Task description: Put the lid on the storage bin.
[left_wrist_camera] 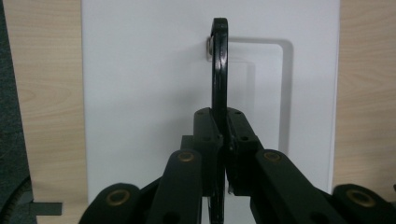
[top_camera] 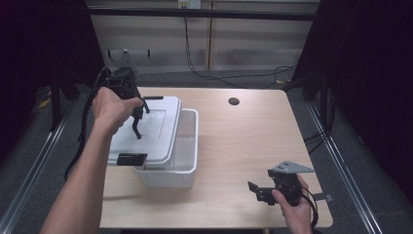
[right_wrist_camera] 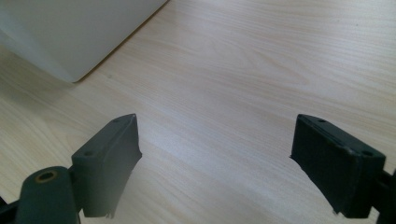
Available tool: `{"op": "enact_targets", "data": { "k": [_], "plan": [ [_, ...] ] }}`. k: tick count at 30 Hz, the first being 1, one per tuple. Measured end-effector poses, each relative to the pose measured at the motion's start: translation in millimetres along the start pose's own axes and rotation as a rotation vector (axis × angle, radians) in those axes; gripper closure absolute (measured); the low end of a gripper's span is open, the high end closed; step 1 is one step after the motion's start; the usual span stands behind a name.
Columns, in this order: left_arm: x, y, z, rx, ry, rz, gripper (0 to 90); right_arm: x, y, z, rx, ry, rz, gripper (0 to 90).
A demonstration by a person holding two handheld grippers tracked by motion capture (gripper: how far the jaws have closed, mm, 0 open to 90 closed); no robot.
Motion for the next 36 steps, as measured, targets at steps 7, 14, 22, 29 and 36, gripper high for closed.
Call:
{"op": "enact_targets", "data": {
  "k": [7, 14, 22, 29, 36],
  "plan": [
    [-9.7, 1.8, 7.4, 0.005, -0.003, -0.01, 84.7, 0.2, -0.1, -0.4, -0.001, 0.003, 0.0, 14.9],
    [-16.9, 2.7, 12.9, 0.017, -0.009, -0.005, 84.8, 0.4, 0.0, -0.5, -0.001, 0.005, -0.001, 14.9],
    [-28.7, 5.5, 18.1, 0.007, -0.027, 0.01, 84.8, 0.1, -0.1, -0.2, -0.002, 0.003, 0.002, 14.9],
    [-34.4, 7.1, 20.7, 0.004, -0.017, -0.01, 84.8, 0.1, -0.3, -0.5, -0.001, 0.005, -0.003, 14.9],
    [-40.4, 8.4, 23.5, -0.002, -0.023, -0.013, 84.8, 0.3, -0.4, -0.4, 0.0, 0.005, -0.004, 14.9]
  ]
}}
Point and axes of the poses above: each handheld gripper's, and its own axes: z roughly forward along the jaws, y roughly out of its top, x roughly to its left, the point moved 7 cm from there along z, roughly forward along the jaws, and after that the axes turned 11 degrees about z, right-handed, at the moved point
